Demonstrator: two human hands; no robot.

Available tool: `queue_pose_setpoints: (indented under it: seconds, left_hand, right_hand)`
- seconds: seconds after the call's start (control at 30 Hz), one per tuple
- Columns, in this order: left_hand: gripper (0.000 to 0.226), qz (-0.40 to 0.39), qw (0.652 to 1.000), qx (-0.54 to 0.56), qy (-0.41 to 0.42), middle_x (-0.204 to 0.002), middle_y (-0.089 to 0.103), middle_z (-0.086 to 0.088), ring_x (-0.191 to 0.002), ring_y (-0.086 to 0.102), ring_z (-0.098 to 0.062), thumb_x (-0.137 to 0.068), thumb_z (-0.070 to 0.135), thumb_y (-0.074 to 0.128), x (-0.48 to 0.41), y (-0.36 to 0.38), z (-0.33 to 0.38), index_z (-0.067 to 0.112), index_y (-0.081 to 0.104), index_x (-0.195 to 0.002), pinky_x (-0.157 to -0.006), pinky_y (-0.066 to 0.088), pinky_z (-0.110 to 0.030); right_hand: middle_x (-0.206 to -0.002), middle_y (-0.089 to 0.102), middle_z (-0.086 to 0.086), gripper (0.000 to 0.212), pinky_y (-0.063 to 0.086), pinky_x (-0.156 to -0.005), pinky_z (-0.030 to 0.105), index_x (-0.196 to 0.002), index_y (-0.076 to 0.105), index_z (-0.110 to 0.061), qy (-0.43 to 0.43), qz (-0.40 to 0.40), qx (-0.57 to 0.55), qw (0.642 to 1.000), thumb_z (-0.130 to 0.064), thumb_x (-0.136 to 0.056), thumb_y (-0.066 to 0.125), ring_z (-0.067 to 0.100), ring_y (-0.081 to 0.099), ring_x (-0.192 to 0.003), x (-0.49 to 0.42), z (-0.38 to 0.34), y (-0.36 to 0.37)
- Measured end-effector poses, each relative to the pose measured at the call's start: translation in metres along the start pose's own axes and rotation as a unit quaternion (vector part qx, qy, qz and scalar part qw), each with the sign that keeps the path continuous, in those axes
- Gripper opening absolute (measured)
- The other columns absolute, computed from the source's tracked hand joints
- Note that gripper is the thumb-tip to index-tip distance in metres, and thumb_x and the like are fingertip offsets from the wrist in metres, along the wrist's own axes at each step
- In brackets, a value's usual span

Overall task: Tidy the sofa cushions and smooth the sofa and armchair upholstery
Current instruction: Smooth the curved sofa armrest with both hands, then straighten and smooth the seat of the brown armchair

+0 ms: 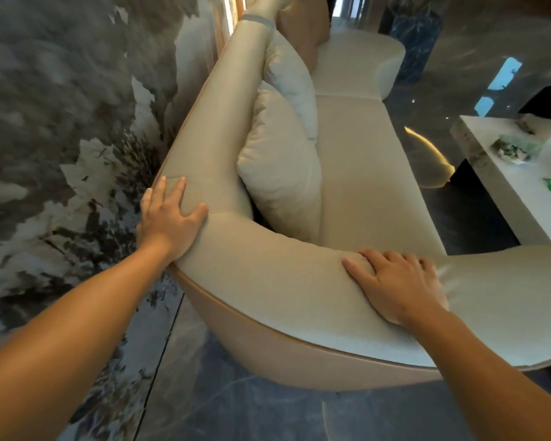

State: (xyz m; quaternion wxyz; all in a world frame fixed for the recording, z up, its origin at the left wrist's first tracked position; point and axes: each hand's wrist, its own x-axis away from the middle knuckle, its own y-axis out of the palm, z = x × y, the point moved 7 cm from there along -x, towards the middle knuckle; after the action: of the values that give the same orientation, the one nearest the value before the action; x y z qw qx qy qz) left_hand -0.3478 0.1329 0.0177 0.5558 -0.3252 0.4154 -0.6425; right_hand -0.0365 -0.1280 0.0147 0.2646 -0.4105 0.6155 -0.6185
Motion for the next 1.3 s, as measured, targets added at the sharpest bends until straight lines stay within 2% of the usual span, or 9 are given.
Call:
queue_pose_setpoints:
  seconds: [0.13, 0.33, 0.4, 0.5, 0.63, 0.73, 0.93, 1.1, 1.3]
  left_hand:
    - [0.068, -0.023, 0.997, -0.074, 0.002, -0.164, 0.008, 0.003, -0.148, 0.007, -0.027, -0.091, 0.065, 0.026, 0.012, -0.009, 0.014, 0.039, 0.017, -0.153, -0.112, 0.023, -0.058]
    - [0.065, -0.152, 0.973, -0.168, 0.048, -0.16, 0.02, -0.009, -0.14, 0.026, -0.041, -0.095, 0.058, 0.026, 0.1, -0.025, 0.034, 0.026, 0.024, -0.152, -0.106, 0.034, -0.054]
    - [0.058, -0.246, 0.942, -0.201, 0.112, -0.136, 0.049, -0.015, -0.113, 0.053, -0.037, -0.093, 0.055, 0.04, 0.139, -0.04, 0.048, 0.02, 0.043, -0.139, -0.088, 0.05, -0.046]
    - [0.047, -0.348, 0.883, -0.252, 0.187, -0.101, 0.065, -0.005, -0.084, 0.061, -0.026, -0.089, 0.052, 0.047, 0.208, -0.073, 0.08, 0.017, 0.063, -0.117, -0.074, 0.054, -0.039]
    - [0.061, -0.354, 0.821, -0.36, 0.267, -0.093, 0.06, 0.0, -0.079, 0.057, -0.025, -0.08, 0.067, 0.046, 0.306, -0.126, 0.125, 0.018, 0.064, -0.111, -0.067, 0.045, -0.036]
    - [0.067, -0.354, 0.792, -0.359, 0.344, -0.108, 0.061, -0.003, -0.093, 0.058, -0.03, -0.079, 0.069, 0.045, 0.385, -0.162, 0.155, 0.019, 0.061, -0.121, -0.071, 0.043, -0.037]
    - [0.059, -0.345, 0.699, -0.349, 0.521, -0.098, 0.063, -0.005, -0.09, 0.061, -0.031, -0.077, 0.066, 0.047, 0.539, -0.22, 0.203, 0.017, 0.065, -0.104, -0.067, 0.042, -0.034]
    - [0.046, -0.325, 0.631, -0.326, 0.625, -0.083, 0.057, 0.001, -0.078, 0.058, -0.026, -0.08, 0.063, 0.046, 0.657, -0.244, 0.241, 0.019, 0.057, -0.089, -0.059, 0.039, -0.031]
    - [0.04, -0.31, 0.59, -0.29, 0.687, -0.089, 0.062, 0.001, -0.077, 0.059, -0.024, -0.082, 0.058, 0.045, 0.768, -0.26, 0.267, 0.023, 0.059, -0.095, -0.058, 0.04, -0.031]
  right_hand:
    - [-0.145, 0.047, 0.008, 0.079, 0.018, -0.11, 0.057, -0.141, 0.038, -0.041, 0.048, -0.009, 0.034, 0.998, -0.077, -0.082, 0.0, 0.033, 0.038, -0.133, 0.012, 0.0, 0.001]
    - [-0.167, -0.002, 0.004, 0.069, -0.003, -0.119, 0.054, -0.155, 0.003, -0.038, 0.056, -0.07, -0.019, 0.996, -0.066, -0.093, 0.015, 0.032, -0.006, -0.151, 0.091, -0.021, 0.009]
    - [-0.166, 0.003, 0.005, 0.072, 0.009, -0.119, 0.053, -0.155, 0.011, -0.038, 0.039, -0.126, -0.03, 0.991, -0.064, -0.092, 0.033, 0.032, 0.001, -0.151, 0.127, -0.026, -0.003]
    - [-0.154, 0.038, 0.014, 0.061, 0.036, -0.111, 0.045, -0.145, 0.044, -0.02, 0.023, -0.236, -0.038, 0.971, -0.052, -0.093, 0.05, 0.035, 0.037, -0.138, 0.186, -0.038, -0.035]
    - [-0.122, 0.065, 0.017, 0.046, 0.045, -0.084, 0.035, -0.116, 0.064, -0.011, 0.06, -0.291, -0.072, 0.952, -0.049, -0.097, 0.046, 0.034, 0.064, -0.097, 0.298, -0.044, -0.078]
    - [-0.087, 0.068, 0.009, 0.041, 0.046, -0.07, 0.03, -0.092, 0.068, -0.012, 0.117, -0.274, -0.093, 0.95, -0.047, -0.094, 0.047, 0.019, 0.055, -0.052, 0.389, -0.033, -0.106]
    - [-0.103, 0.068, 0.012, 0.037, 0.055, -0.077, 0.038, -0.101, 0.069, -0.011, 0.269, -0.258, -0.151, 0.916, -0.04, -0.09, 0.048, 0.027, 0.063, -0.065, 0.577, 0.018, -0.141]
    - [-0.067, 0.049, 0.008, 0.036, 0.051, -0.093, 0.048, -0.089, 0.058, -0.007, 0.375, -0.239, -0.17, 0.879, -0.038, -0.096, 0.041, 0.036, 0.06, -0.092, 0.721, 0.057, -0.148]
    - [-0.071, 0.046, 0.004, 0.042, 0.047, -0.077, 0.042, -0.108, 0.066, -0.009, 0.445, -0.198, -0.184, 0.853, -0.043, -0.096, 0.044, 0.028, 0.048, -0.086, 0.856, 0.079, -0.142]
